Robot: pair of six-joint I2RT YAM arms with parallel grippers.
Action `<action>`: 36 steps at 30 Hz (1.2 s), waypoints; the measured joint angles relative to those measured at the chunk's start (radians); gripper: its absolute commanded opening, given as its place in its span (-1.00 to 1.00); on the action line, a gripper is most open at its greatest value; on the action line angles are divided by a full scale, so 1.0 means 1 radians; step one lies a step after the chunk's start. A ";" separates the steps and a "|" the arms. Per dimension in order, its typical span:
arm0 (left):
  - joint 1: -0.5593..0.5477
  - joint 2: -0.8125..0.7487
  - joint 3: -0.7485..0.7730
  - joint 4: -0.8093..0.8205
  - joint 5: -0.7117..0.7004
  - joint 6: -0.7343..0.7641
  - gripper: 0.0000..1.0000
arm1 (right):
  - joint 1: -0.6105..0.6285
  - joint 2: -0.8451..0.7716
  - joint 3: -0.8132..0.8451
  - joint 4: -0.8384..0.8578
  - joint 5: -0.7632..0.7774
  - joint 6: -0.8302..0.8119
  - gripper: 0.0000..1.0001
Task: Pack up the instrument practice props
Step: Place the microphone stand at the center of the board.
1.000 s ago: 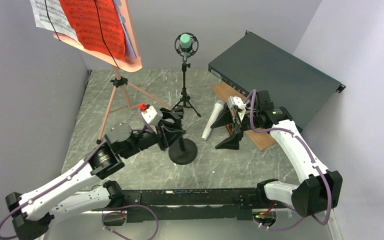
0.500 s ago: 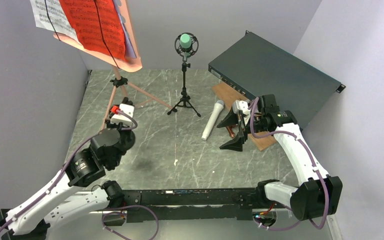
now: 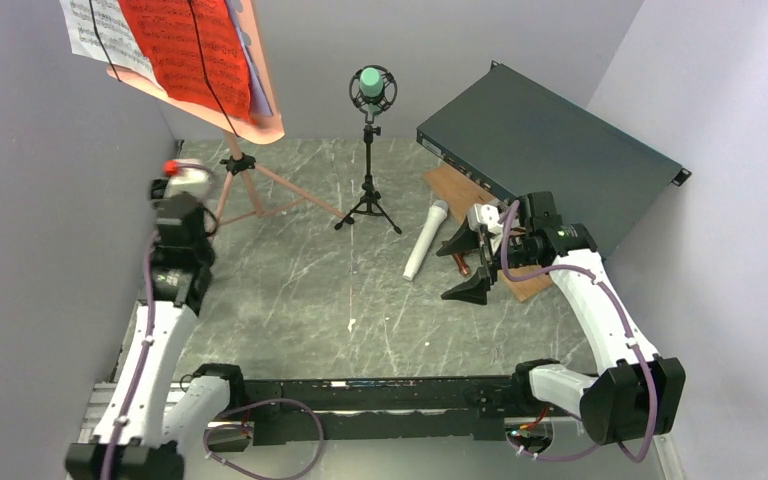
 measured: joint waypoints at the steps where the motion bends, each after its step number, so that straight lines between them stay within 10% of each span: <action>1: 0.110 0.020 0.000 -0.002 0.063 -0.035 -1.00 | -0.004 -0.006 -0.003 0.000 0.000 0.000 1.00; 6: 0.432 0.072 0.000 0.049 0.208 -0.184 -1.00 | -0.018 -0.021 -0.008 0.000 0.000 0.000 1.00; 26: 0.744 0.723 -0.078 0.930 0.952 -0.285 -1.00 | -0.023 -0.021 -0.020 0.001 0.003 -0.011 1.00; 36: 0.749 0.809 -0.097 1.065 1.049 -0.294 0.27 | -0.025 -0.021 -0.021 0.001 0.008 -0.016 1.00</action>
